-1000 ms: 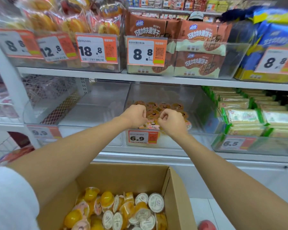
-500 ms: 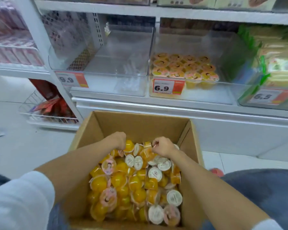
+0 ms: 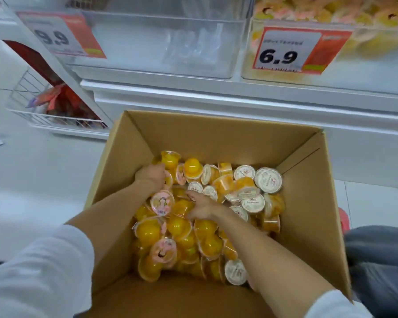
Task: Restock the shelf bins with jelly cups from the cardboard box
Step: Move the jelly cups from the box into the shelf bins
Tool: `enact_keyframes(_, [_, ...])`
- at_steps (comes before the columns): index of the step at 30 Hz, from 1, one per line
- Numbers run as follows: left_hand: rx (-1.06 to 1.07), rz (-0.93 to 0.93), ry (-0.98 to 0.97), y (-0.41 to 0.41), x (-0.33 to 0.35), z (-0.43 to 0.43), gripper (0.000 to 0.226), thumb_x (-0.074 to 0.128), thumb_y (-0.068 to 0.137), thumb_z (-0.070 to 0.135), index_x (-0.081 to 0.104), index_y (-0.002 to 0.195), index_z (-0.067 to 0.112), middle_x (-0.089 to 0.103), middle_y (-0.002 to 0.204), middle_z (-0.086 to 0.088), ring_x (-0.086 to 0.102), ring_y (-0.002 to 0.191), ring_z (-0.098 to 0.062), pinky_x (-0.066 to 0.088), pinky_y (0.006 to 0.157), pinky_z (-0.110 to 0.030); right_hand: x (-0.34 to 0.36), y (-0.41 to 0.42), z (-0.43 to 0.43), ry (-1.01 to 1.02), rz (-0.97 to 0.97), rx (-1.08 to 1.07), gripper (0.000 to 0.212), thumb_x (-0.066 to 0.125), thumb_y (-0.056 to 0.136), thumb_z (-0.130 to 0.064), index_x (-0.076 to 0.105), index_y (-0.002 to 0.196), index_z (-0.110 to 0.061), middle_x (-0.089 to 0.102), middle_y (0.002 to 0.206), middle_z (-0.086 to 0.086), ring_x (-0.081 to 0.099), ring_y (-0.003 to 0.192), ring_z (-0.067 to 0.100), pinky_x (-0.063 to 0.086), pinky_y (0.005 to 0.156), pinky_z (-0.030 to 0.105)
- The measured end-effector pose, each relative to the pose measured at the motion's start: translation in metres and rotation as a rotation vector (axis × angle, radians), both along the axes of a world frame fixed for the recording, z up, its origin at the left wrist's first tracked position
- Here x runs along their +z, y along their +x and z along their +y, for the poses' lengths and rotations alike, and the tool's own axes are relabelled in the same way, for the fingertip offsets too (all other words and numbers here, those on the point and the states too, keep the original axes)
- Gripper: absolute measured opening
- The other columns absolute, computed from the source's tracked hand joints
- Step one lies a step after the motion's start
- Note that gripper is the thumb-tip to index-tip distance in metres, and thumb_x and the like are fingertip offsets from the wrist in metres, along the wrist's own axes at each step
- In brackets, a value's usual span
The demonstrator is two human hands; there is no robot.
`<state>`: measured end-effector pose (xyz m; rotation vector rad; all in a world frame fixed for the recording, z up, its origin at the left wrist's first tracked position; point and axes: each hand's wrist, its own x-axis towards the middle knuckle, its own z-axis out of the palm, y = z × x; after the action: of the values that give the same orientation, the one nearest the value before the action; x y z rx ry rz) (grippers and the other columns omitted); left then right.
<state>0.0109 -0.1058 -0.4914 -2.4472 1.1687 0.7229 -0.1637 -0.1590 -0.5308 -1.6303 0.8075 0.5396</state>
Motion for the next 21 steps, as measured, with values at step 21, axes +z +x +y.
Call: enact_keyframes(21, [-0.071,0.234,-0.636,-0.083,0.154,-0.05,0.034,0.062,0.089,0.021,0.036,0.067,0.017,0.052,0.078,-0.006,0.047,0.076,-0.025,0.034,0.064,-0.032,0.191,-0.067,-0.092,-0.48,-0.383,-0.58,0.038,0.071,0.083,-0.029,0.062,0.119,-0.021,0.06,0.11,-0.004,0.057,0.101,0.014,0.044,0.078,0.022])
